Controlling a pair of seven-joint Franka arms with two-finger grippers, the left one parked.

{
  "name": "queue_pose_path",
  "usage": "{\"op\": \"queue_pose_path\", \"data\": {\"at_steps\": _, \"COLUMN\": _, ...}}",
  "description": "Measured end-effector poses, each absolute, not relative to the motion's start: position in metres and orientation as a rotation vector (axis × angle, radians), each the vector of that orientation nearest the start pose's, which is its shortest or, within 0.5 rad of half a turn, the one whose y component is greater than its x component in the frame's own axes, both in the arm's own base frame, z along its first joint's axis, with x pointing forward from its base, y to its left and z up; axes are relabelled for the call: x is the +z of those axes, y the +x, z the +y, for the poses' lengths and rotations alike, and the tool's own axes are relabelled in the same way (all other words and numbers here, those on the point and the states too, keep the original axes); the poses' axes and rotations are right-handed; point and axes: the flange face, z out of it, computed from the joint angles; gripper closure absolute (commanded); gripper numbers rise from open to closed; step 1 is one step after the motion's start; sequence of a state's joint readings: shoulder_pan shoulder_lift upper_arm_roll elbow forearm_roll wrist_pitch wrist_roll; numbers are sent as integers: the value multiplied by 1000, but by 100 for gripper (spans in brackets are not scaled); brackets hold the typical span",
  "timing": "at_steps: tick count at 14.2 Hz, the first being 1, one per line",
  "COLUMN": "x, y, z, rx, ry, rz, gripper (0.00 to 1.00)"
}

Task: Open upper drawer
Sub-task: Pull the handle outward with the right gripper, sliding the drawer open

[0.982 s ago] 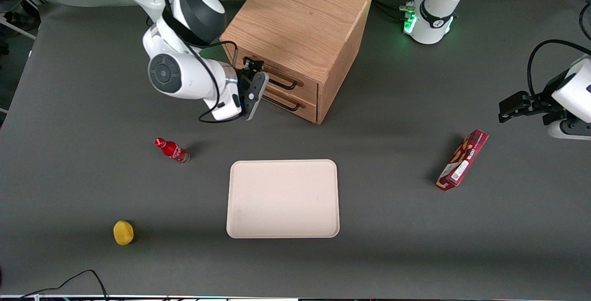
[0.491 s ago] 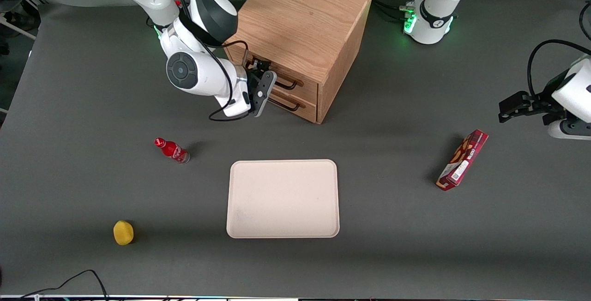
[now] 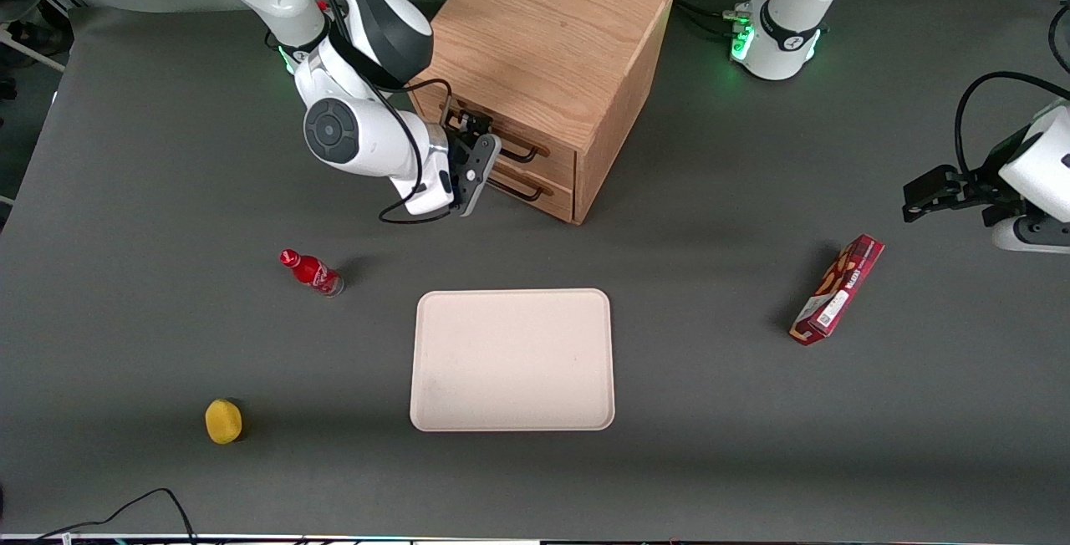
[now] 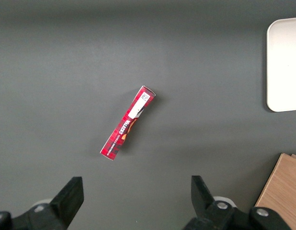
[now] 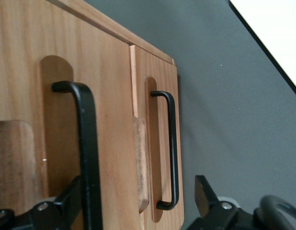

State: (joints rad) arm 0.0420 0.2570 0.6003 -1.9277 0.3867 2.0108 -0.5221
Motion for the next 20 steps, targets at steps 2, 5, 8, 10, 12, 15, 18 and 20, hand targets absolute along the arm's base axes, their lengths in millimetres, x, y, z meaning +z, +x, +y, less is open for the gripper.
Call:
{"op": "queue_pose_path", "data": {"at_steps": 2, "x": 373, "y": 473, "z": 358, "rx": 231, "ry": -2353, "rz": -1226, "gripper": 0}}
{"op": "queue_pose_path", "data": {"at_steps": 5, "x": 374, "y": 485, "z": 355, "rx": 204, "ry": -2365, "rz": -1229, "gripper": 0}}
{"op": "queue_pose_path", "data": {"at_steps": 8, "x": 371, "y": 514, "z": 339, "rx": 171, "ry": -2395, "rz": -1202, "gripper": 0}}
{"op": "queue_pose_path", "data": {"at_steps": 10, "x": 369, "y": 530, "z": 328, "rx": 155, "ry": -2414, "rz": -1183, "gripper": 0}}
{"op": "queue_pose_path", "data": {"at_steps": 12, "x": 367, "y": 545, "z": 320, "rx": 143, "ry": -2429, "rz": -1180, "gripper": 0}}
{"op": "queue_pose_path", "data": {"at_steps": 15, "x": 372, "y": 565, "z": 308, "rx": 157, "ry": -2439, "rz": -1179, "gripper": 0}}
{"op": "queue_pose_path", "data": {"at_steps": 18, "x": 375, "y": 580, "z": 297, "rx": 151, "ry": -2460, "rz": -1179, "gripper": 0}}
{"op": "queue_pose_path", "data": {"at_steps": 20, "x": 376, "y": 587, "z": 290, "rx": 140, "ry": -2479, "rz": -1193, "gripper": 0}}
